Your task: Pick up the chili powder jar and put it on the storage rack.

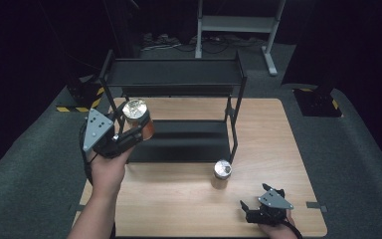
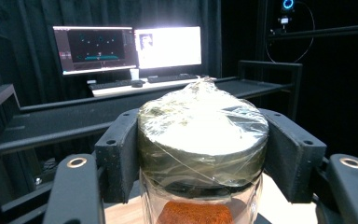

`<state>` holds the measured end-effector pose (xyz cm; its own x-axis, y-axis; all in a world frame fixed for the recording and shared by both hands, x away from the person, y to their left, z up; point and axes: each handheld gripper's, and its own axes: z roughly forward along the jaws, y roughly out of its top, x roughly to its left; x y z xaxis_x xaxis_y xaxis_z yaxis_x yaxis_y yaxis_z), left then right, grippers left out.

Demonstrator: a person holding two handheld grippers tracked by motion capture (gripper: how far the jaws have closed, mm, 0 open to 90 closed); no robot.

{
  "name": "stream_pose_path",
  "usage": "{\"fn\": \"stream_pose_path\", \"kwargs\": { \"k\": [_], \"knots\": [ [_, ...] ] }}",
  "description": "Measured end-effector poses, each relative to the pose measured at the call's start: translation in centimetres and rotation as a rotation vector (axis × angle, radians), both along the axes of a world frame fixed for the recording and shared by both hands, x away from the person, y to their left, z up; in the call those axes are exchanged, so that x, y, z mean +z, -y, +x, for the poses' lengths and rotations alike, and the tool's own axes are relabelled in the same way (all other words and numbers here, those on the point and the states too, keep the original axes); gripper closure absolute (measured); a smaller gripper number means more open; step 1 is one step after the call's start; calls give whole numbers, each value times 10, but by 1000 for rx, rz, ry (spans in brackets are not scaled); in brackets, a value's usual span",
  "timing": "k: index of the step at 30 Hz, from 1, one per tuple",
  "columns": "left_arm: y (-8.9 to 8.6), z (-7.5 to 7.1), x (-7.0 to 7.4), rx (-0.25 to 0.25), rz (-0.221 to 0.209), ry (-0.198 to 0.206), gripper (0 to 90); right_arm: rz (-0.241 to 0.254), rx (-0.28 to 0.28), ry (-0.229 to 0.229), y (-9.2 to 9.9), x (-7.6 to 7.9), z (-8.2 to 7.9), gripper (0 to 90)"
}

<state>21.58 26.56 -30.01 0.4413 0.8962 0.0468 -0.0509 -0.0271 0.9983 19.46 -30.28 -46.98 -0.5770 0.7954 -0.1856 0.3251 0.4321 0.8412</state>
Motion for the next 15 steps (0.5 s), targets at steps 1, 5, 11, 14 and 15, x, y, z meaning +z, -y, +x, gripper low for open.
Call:
{"fn": "stream_pose_path", "kwargs": {
  "k": [1, 5, 11, 14, 15],
  "knots": [
    [0, 2, 2, -1, 0, 1, 346, 0, 1, 0, 0, 0, 0, 6],
    [3, 6, 6, 2, 0, 5, 346, 0, 2, -1, 0, 0, 0, 6],
    [4, 12, 14, 6, -17, 12, 346, -1, 4, 1, 0, 0, 0, 6],
    [5, 15, 18, 6, -23, 18, 346, -4, 7, 3, 0, 0, 0, 6],
    [5, 16, 19, 8, -19, 21, 346, -3, 6, 2, 0, 0, 0, 6]
  ]
}}
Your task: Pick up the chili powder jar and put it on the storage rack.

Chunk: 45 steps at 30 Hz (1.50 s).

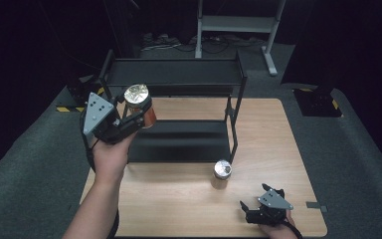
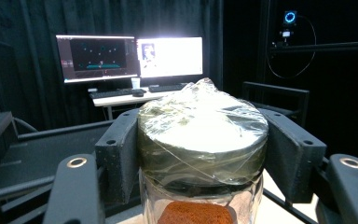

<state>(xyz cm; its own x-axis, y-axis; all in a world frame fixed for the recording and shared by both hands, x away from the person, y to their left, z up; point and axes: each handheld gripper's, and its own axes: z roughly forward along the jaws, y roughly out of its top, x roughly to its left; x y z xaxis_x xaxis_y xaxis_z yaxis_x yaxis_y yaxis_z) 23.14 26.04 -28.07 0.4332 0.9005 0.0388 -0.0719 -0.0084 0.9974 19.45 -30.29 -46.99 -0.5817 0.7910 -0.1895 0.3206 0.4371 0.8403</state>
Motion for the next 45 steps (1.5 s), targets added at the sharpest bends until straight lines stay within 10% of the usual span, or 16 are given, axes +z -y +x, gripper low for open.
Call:
{"fn": "stream_pose_path", "kwargs": {
  "k": [26, 45],
  "knots": [
    [6, 41, 43, 70, -20, 33, 346, 9, 5, -1, 2, 0, 0, 7],
    [21, 74, 48, 102, -16, 3, 346, 15, 2, -1, 3, -1, 0, 10]
  ]
}}
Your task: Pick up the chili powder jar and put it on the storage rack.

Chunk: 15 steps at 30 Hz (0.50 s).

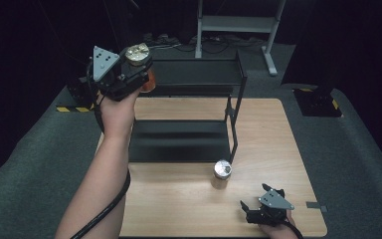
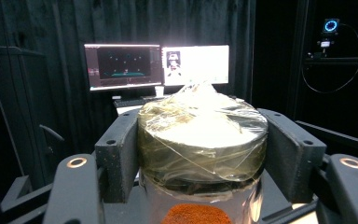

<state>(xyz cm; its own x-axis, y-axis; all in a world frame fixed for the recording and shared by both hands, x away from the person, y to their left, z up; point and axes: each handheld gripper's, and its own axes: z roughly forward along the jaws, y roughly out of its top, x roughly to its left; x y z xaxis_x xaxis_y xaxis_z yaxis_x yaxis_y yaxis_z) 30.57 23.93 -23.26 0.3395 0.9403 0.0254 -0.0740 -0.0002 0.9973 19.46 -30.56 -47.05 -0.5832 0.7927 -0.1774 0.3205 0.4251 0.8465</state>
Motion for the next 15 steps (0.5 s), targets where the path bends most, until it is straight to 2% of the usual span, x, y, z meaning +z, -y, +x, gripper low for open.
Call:
{"fn": "stream_pose_path", "kwargs": {
  "k": [11, 15],
  "knots": [
    [6, 20, 3, 14, 4, -4, 346, 4, 4, 2, 1, 0, 0, 10],
    [5, 25, 2, 26, -6, -7, 346, 2, 7, 4, 2, 0, 0, 10]
  ]
}}
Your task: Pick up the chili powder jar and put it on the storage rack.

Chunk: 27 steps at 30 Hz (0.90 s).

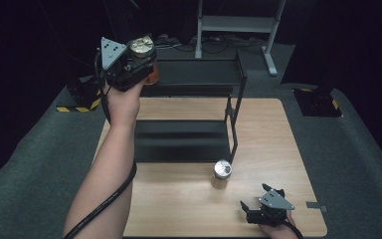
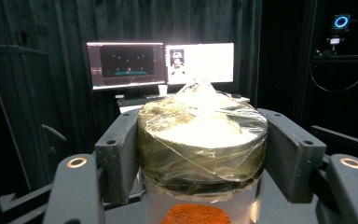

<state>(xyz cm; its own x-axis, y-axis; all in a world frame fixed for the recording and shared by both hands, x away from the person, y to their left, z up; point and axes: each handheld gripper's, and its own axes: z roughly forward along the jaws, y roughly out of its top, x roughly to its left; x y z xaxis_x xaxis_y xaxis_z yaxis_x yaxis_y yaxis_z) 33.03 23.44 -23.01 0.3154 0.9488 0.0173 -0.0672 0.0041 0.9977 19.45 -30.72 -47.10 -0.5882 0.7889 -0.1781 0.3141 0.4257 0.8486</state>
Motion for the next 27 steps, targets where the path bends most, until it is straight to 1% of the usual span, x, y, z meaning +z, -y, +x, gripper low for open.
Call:
{"fn": "stream_pose_path", "kwargs": {
  "k": [1, 8, 11, 14, 18, 20, 25, 27],
  "knots": [
    [0, 3, -1, 1, -8, -3, 346, 2, 1, 0, 0, 0, 0, 10],
    [2, 9, -3, 14, 0, -11, 346, 5, 4, 3, 1, -1, 0, 9],
    [1, 12, -4, 18, -4, -18, 346, 4, 5, 6, 1, -1, -1, 9],
    [2, 14, -4, 23, 5, -21, 346, 5, 5, 5, 1, -1, -1, 9],
    [2, 17, -5, 23, 7, -28, 346, 9, 5, 5, 2, -1, -1, 9],
    [3, 19, -5, 22, 20, -34, 345, 9, 5, 5, 2, -1, -1, 9],
    [3, 21, -7, 21, 9, -38, 345, 10, 5, 3, 2, -1, -1, 9],
    [3, 21, -8, 21, 12, -36, 345, 10, 5, 2, 2, -1, 0, 9]
  ]
}}
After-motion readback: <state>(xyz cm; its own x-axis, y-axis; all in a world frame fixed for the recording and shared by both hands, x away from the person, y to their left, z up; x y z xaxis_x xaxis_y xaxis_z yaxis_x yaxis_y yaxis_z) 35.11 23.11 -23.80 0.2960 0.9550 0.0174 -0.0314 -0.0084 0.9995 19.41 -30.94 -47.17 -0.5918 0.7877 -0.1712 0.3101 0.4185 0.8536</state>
